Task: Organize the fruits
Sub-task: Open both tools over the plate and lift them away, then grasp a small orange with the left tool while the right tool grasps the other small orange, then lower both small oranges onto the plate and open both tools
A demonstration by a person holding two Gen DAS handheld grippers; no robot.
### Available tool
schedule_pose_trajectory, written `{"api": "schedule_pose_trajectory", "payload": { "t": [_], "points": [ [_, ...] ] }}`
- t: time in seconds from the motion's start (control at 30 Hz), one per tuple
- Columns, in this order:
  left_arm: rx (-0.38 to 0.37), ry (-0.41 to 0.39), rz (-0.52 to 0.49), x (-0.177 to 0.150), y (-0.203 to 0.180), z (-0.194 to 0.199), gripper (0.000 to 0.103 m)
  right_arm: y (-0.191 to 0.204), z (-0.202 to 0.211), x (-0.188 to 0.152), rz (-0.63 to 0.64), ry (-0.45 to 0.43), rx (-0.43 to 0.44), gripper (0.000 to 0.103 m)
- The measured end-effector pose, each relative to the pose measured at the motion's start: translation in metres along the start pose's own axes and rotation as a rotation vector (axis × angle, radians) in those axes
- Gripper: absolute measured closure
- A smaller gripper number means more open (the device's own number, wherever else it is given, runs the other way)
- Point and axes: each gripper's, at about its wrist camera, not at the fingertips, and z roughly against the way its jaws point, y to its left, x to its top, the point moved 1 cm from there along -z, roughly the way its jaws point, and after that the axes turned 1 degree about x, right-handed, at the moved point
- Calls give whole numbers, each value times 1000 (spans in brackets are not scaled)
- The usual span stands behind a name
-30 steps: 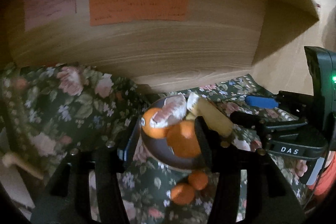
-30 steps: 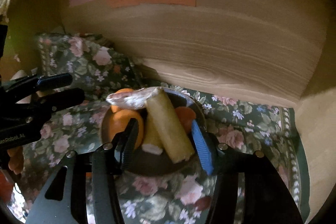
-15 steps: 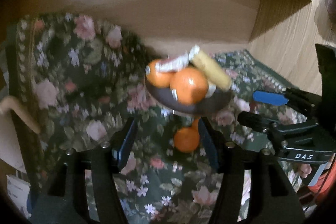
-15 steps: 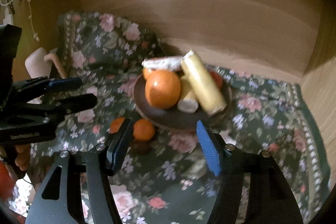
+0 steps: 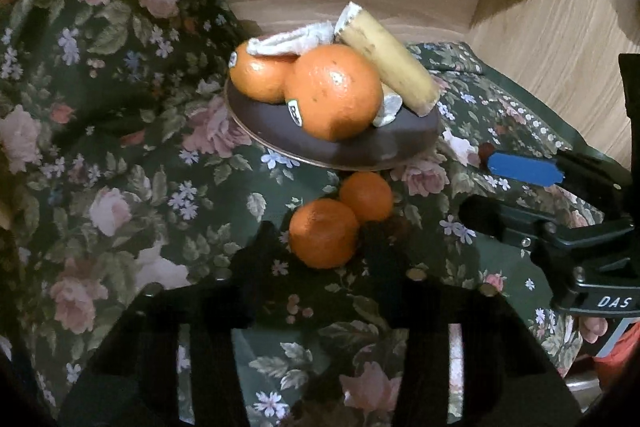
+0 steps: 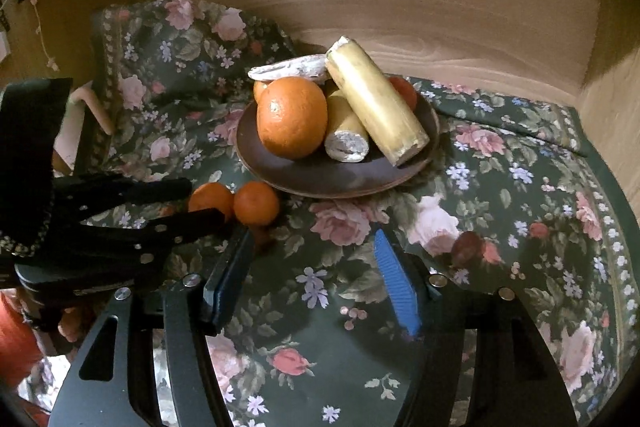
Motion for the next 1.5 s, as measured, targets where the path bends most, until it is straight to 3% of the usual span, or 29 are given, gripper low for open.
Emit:
{"api": "schedule_pose_trajectory", "payload": {
  "t": [0.1, 0.33, 0.67, 0.97, 1.3, 1.5],
  "points": [
    [-34, 23, -4, 0, 3, -1, 66, 4, -6, 4, 8, 9, 19, 44],
    [10, -40, -11, -7, 15, 23, 66, 19, -28, 14, 42, 55, 34, 45],
    [22, -85, 34, -16, 42, 46, 66, 31, -61, 20, 39, 144, 67, 69],
    [29, -102, 42, -12, 39, 47, 66, 35, -44, 22, 77, 93, 48, 71],
    [48, -147, 32, 24, 27, 39, 66, 5, -8, 34, 69, -9, -46, 71],
    [28, -104, 17, 44, 26, 23, 66, -14, -7, 39, 51, -27, -76, 71]
  ]
}}
